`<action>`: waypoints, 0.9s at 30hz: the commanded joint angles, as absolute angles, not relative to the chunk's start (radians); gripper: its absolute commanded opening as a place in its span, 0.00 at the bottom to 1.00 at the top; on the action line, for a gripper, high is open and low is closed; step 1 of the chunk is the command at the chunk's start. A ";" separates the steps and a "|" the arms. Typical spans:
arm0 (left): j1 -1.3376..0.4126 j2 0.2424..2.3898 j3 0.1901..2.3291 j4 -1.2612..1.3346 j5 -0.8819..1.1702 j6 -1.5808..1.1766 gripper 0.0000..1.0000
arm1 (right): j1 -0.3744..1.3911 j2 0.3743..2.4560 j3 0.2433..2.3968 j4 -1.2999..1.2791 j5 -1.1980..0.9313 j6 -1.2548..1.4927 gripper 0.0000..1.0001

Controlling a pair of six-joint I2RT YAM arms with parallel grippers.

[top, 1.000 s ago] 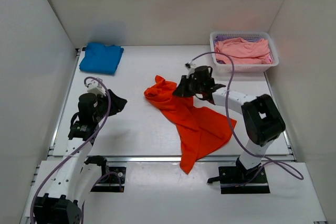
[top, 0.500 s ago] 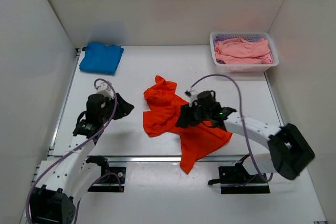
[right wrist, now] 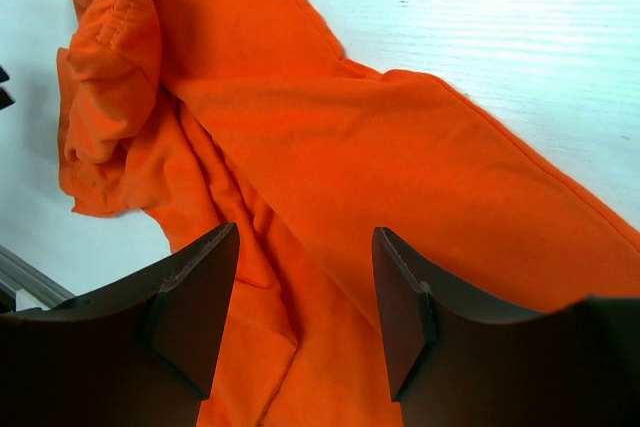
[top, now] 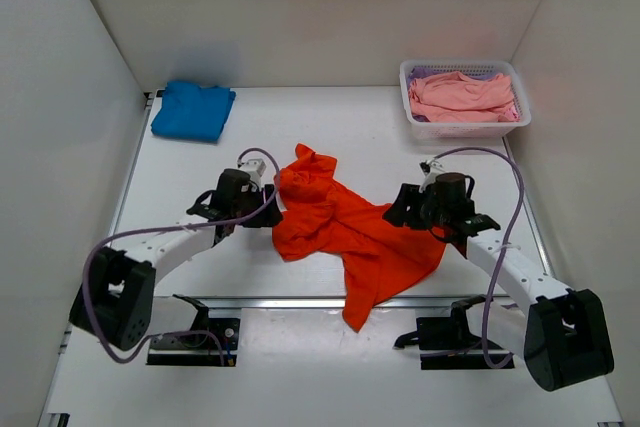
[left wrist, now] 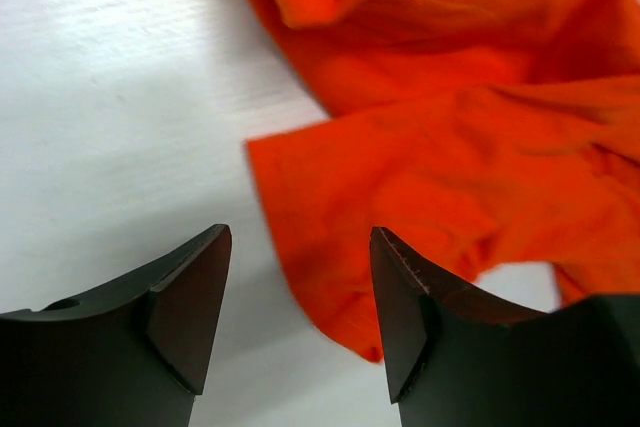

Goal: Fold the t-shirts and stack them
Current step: Flatten out the tshirt

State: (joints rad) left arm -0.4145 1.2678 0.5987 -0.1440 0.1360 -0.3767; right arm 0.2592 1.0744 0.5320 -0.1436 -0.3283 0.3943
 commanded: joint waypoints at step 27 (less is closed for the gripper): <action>-0.373 1.387 0.672 -0.242 0.046 -0.339 0.00 | 0.302 1.351 0.666 -0.336 -0.126 0.390 0.00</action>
State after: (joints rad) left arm -0.4465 1.5501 0.7288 -0.1333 0.1120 -0.3058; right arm 0.2943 1.2877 0.6022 -0.3424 -0.1516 0.4095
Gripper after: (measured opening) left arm 0.025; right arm 0.015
